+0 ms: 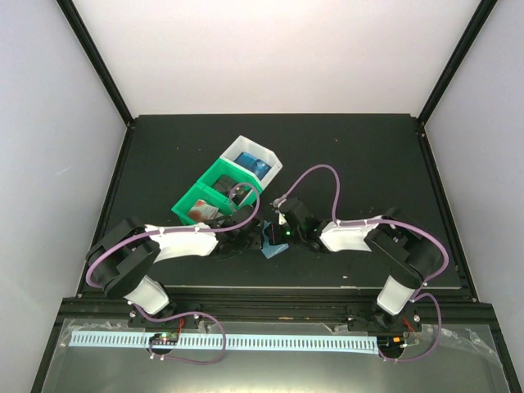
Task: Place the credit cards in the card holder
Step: Close the card holder at the center of the board.
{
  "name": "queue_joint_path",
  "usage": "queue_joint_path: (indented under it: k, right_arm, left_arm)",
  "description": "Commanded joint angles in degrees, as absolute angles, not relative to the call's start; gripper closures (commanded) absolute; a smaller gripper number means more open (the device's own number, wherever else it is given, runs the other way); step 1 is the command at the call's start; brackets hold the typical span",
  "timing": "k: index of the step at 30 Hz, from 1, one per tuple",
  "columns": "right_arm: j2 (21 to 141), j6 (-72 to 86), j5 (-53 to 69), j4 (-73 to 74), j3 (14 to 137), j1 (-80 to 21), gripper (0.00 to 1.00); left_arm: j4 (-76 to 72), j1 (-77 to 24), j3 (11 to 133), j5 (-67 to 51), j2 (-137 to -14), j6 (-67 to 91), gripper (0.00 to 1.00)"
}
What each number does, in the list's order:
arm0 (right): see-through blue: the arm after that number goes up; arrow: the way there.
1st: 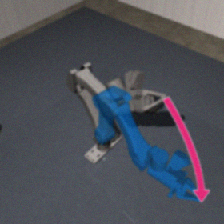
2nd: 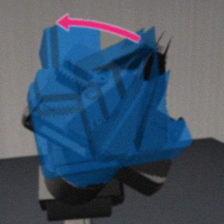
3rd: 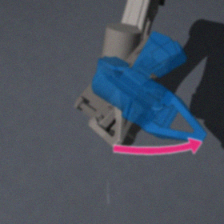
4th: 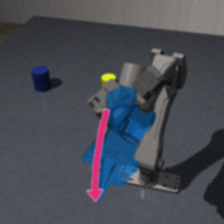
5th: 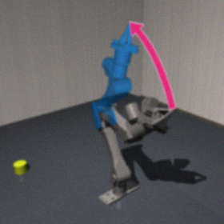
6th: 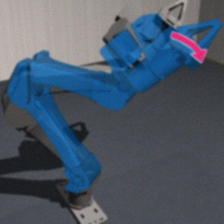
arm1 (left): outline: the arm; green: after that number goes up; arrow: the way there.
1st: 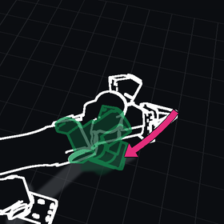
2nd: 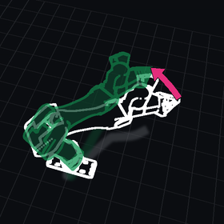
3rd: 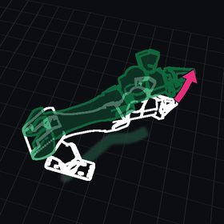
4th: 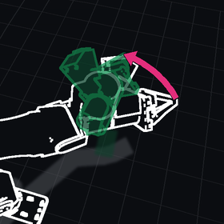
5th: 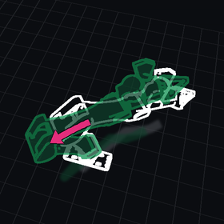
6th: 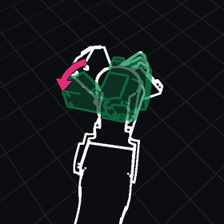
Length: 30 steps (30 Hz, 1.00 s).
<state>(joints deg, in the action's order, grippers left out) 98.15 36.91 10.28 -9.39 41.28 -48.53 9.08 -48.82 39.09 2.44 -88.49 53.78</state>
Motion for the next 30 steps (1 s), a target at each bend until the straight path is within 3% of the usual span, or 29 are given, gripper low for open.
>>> queue_joint_path:
  k: [1, 30]
  right_arm:
    - [105.7, 39.3, 13.3, 3.2, 33.4, -49.7, 0.99]
    - [104.1, 35.5, 23.0, -8.9, 24.3, -48.3, 0.99]
  left_arm:
    - [11.5, -48.6, 37.6, 1.8, -88.6, 54.3, 0.60]
    - [10.7, -48.4, 38.4, 1.4, -90.8, 53.9, 0.63]
